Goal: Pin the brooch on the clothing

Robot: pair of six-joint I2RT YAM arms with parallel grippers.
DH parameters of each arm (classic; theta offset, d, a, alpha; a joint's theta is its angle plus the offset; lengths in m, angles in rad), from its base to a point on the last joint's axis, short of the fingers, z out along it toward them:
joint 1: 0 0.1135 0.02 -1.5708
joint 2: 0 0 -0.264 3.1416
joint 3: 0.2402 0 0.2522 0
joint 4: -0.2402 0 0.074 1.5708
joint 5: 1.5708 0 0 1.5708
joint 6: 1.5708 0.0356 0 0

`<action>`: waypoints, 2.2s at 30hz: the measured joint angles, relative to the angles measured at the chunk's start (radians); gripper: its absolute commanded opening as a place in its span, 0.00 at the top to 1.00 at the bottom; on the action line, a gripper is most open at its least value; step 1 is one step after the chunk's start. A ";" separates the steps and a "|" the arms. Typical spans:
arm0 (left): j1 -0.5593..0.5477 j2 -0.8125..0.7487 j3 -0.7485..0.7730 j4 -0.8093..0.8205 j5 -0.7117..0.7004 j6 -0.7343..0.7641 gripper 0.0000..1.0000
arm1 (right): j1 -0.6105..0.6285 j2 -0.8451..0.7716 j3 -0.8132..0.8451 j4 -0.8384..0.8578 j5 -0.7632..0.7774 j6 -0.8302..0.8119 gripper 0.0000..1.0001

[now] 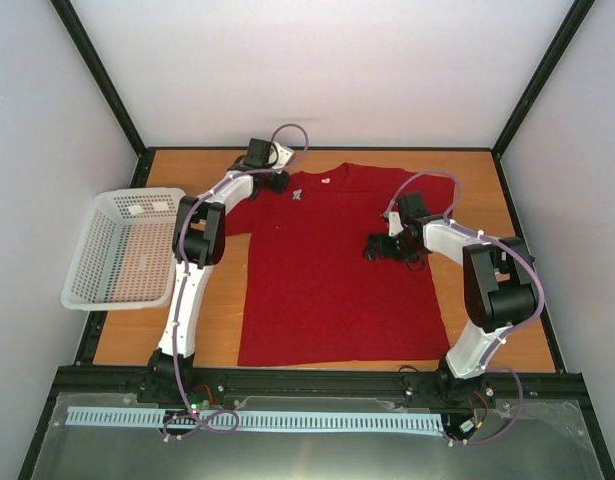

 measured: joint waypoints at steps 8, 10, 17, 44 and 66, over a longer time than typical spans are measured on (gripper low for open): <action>-0.011 0.004 -0.013 0.081 -0.122 0.043 0.99 | 0.004 -0.002 -0.010 0.014 0.008 0.000 0.00; -0.011 0.010 -0.014 0.119 -0.145 0.053 0.99 | 0.004 -0.002 -0.010 0.015 0.009 0.000 0.00; -0.005 0.046 0.021 0.235 -0.176 0.106 0.99 | 0.004 -0.001 -0.010 0.015 0.010 0.000 0.00; -0.005 -0.311 -0.155 0.097 -0.214 -0.057 0.26 | -0.063 0.138 0.434 -0.109 0.188 -0.006 0.00; 0.047 -1.567 -0.808 0.306 0.034 -0.301 0.00 | -0.113 -0.830 0.522 -0.231 0.136 -0.027 0.00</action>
